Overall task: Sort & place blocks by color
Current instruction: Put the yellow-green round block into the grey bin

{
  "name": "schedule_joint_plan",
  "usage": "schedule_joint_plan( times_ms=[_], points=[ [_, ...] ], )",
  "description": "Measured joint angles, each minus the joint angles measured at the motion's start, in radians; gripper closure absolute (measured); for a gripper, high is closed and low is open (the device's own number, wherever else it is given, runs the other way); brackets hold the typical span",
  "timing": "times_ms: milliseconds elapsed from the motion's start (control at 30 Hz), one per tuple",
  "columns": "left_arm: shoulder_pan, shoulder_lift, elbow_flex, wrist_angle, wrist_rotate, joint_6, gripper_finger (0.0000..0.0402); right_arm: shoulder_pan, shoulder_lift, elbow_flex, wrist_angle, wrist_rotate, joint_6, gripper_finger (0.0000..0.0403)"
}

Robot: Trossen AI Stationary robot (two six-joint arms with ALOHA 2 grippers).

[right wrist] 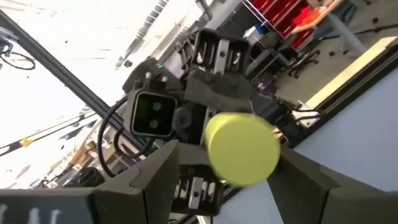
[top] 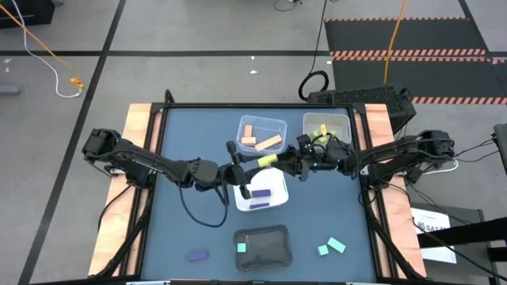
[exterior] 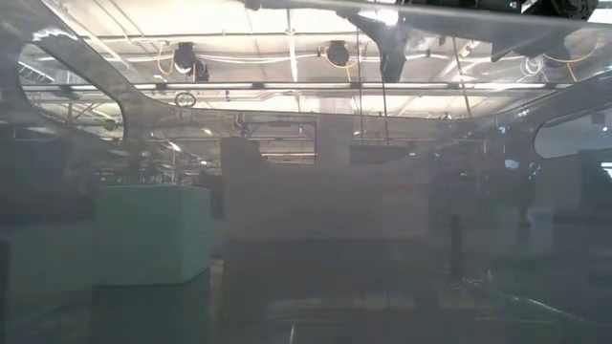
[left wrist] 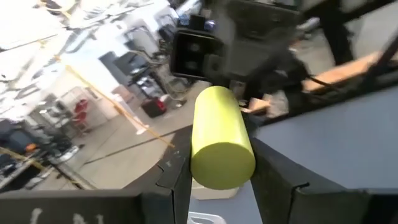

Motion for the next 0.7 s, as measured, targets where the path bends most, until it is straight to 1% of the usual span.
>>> schedule_joint_plan(
  times_ms=[133, 367, 500, 600, 700],
  points=[
    [0.013, 0.000, 0.000, 0.021, -0.001, 0.013, 0.0272, 0.002, 0.022, 0.000, 0.040, 0.039, -0.005, 0.0188],
    [0.019, 0.000, 0.001, -0.006, 0.000, -0.010, 0.0272, 0.002, 0.026, 0.000, 0.061, 0.105, -0.055, 0.0188],
    [0.027, 0.000, 0.001, 0.005, 0.001, -0.009, 0.0272, 0.002, 0.025, 0.000, 0.061, 0.111, -0.068, 0.0190],
    [0.037, 0.000, 0.001, 0.021, 0.002, 0.009, 0.0272, 0.002, 0.025, 0.000, 0.062, 0.131, -0.092, 0.0202],
    [0.048, 0.000, 0.001, 0.022, 0.010, 0.011, 0.0272, 0.002, 0.025, 0.000, 0.059, 0.161, -0.113, 0.0224]
  ],
)
